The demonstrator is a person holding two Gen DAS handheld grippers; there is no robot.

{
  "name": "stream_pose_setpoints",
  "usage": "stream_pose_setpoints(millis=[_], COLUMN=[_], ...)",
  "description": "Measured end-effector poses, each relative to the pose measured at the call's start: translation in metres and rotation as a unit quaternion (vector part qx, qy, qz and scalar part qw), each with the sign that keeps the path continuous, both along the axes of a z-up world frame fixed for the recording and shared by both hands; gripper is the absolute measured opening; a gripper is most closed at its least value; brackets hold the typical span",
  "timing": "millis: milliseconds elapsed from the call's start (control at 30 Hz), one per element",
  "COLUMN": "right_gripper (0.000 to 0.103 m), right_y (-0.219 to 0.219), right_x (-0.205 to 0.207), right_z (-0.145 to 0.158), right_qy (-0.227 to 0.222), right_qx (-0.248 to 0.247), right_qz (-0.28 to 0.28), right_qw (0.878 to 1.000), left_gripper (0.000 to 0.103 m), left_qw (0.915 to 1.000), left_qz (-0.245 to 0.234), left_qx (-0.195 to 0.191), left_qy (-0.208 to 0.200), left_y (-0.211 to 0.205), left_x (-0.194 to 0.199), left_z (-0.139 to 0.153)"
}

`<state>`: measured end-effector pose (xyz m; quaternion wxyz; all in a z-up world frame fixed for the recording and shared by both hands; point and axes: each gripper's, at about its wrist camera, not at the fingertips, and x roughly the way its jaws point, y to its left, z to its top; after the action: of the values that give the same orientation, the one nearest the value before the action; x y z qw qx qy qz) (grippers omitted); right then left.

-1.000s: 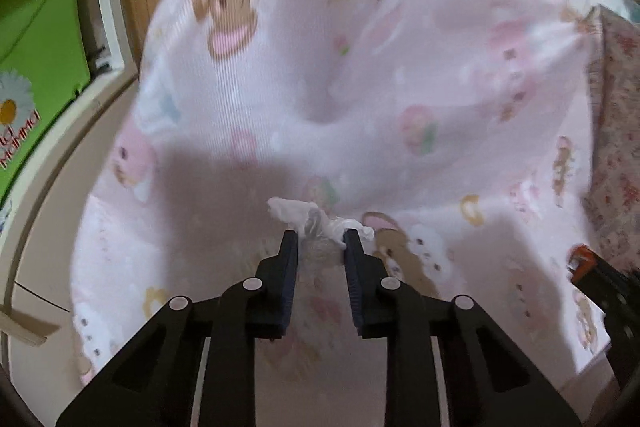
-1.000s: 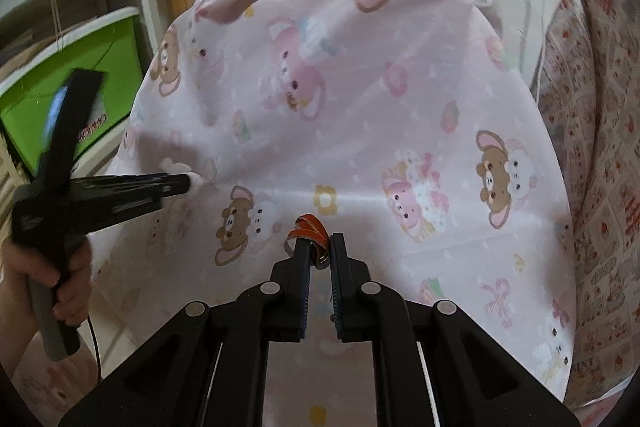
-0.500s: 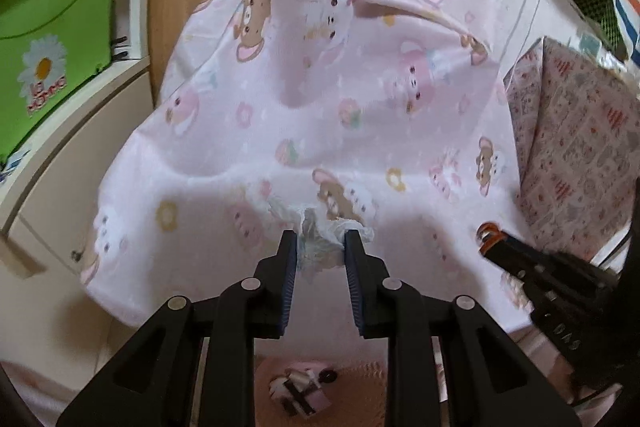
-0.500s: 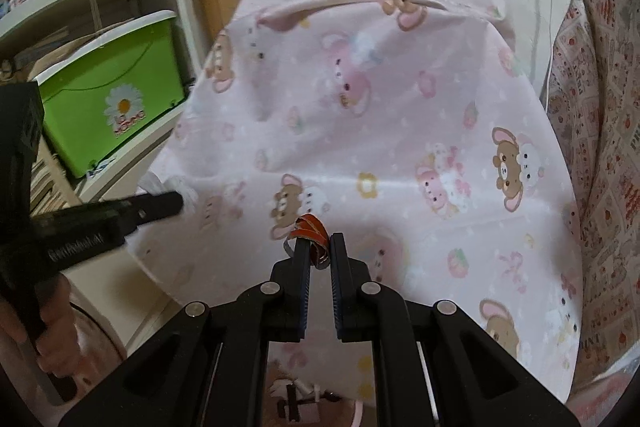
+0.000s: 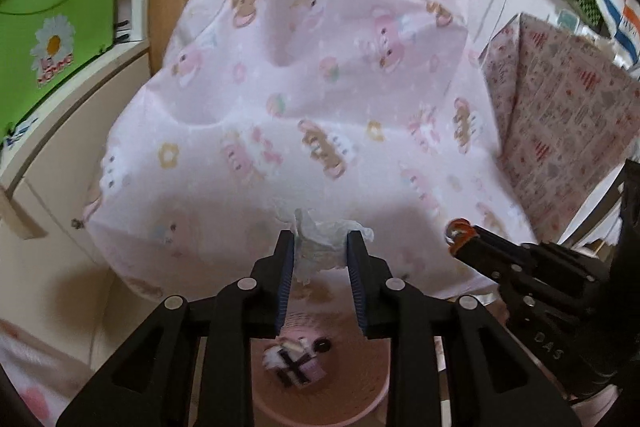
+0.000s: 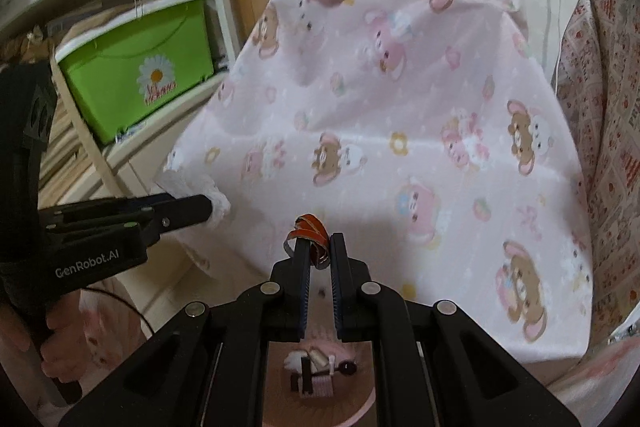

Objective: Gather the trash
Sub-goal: 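Carry tissue and candy down to the pink basket and open both tools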

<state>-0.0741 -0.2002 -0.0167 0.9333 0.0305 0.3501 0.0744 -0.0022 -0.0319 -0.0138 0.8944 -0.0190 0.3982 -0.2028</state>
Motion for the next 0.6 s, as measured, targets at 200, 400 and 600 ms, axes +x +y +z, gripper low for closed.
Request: stream_pose_setpoints(millis=[200, 400, 600], right_gripper=[0.010, 0.010, 0.011], right_y=[0.012, 0.018, 0.031], right_x=[-0.004, -0.004, 0.002], right_z=[-0.014, -0.027, -0.059], right_qy=[0.017, 0.044, 0.097], right_qx=[-0.021, -0.006, -0.044], right_qz=[0.018, 0.039, 0.044], right_qw=[0.999, 0.998, 0.993], left_gripper=[0.026, 0.026, 0.027], left_qw=[0.9996, 0.9976, 0.9882], left_qz=[0.017, -0.001, -0.021], left_qx=[0.005, 0.002, 0.045], left_qy=[0.023, 0.069, 0.145], left_y=[0.010, 0.005, -0.011], left_x=[0.006, 0.007, 0.012], left_z=[-0.018, -0.036, -0.072])
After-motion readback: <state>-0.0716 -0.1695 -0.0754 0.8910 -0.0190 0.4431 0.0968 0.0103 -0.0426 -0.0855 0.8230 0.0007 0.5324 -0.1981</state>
